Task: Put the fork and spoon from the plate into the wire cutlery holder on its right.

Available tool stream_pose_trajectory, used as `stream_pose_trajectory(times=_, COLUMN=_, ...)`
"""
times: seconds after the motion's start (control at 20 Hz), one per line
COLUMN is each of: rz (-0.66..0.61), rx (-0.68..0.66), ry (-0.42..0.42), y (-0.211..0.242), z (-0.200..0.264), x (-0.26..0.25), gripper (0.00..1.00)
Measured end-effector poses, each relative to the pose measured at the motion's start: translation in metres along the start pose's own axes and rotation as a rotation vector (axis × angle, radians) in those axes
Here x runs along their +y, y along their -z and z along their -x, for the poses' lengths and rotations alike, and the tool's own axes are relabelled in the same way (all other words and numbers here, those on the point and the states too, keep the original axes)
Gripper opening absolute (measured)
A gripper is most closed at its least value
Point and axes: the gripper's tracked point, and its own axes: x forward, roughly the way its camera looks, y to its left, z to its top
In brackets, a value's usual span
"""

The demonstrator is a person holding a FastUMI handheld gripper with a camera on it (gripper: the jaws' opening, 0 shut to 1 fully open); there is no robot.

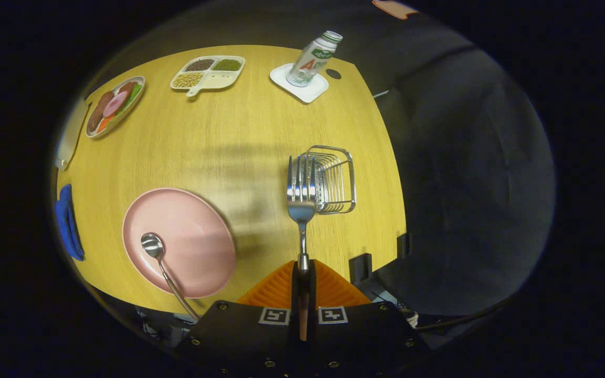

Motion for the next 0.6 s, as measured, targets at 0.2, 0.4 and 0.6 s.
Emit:
stream_pose_trajectory(times=0.2, rz=-0.047, rx=0.058, ry=-0.005, y=-0.007, z=-0.017, x=-0.025, gripper=0.06)
stream_pose_trajectory(times=0.4, rz=-0.038, rx=0.118, ry=-0.024, y=-0.015, z=-0.038, x=-0.036, gripper=0.05)
stream_pose_trajectory(times=0.6, rz=-0.019, rx=0.178, ry=-0.041, y=-0.018, z=-0.051, x=-0.036, gripper=0.05)
